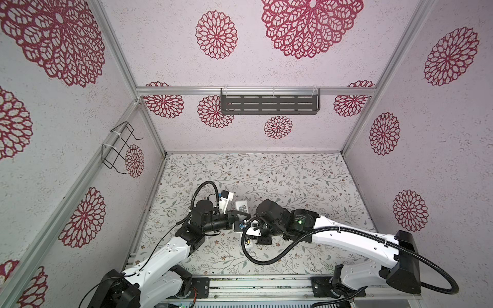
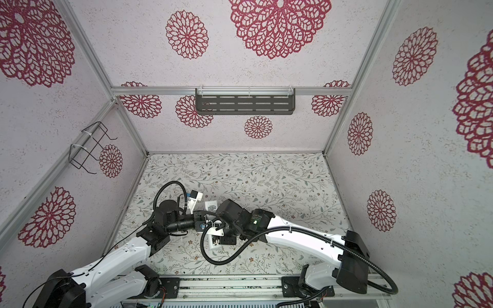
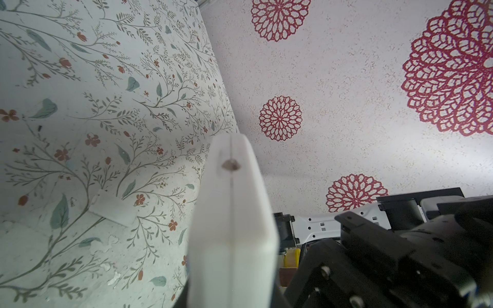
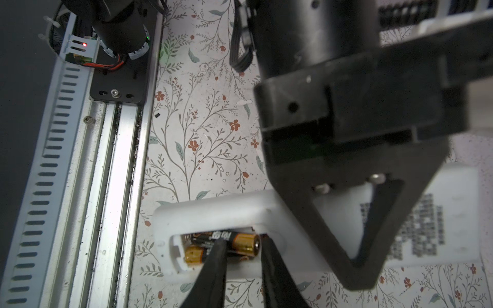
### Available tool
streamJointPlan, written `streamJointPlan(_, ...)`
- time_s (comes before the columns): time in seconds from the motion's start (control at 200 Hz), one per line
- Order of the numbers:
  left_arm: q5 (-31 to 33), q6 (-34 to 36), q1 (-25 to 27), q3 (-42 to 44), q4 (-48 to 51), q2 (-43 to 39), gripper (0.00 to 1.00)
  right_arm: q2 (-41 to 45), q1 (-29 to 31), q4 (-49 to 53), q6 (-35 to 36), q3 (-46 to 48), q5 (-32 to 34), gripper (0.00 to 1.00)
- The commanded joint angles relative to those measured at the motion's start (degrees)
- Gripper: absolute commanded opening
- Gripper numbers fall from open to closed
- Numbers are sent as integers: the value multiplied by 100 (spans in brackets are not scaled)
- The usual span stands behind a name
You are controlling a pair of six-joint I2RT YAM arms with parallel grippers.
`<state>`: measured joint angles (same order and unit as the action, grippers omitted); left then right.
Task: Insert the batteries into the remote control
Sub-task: 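Press the second battery down into its slot with the right gripper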
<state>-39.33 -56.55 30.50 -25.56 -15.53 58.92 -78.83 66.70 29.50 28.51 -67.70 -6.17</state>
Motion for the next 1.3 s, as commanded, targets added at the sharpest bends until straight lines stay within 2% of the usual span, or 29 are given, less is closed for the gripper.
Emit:
streamJointPlan(0.0,-66,39,61,-151,-262,-32,3,-27,45,-119,92,29,24,25)
streamJointPlan(0.765,31,-18,63,-77,-328,-197,0,-422,195,4,248,73,292,12)
streamJointPlan(0.79,39,-21,69,-74,-328,-204,0,-436,370,4,251,73,320,11)
streamJointPlan(0.921,31,-40,66,-59,-337,-222,0,-498,384,-20,244,90,441,8)
streamJointPlan(1.291,83,-49,61,-54,-302,-308,0,-329,389,-252,155,446,735,6)
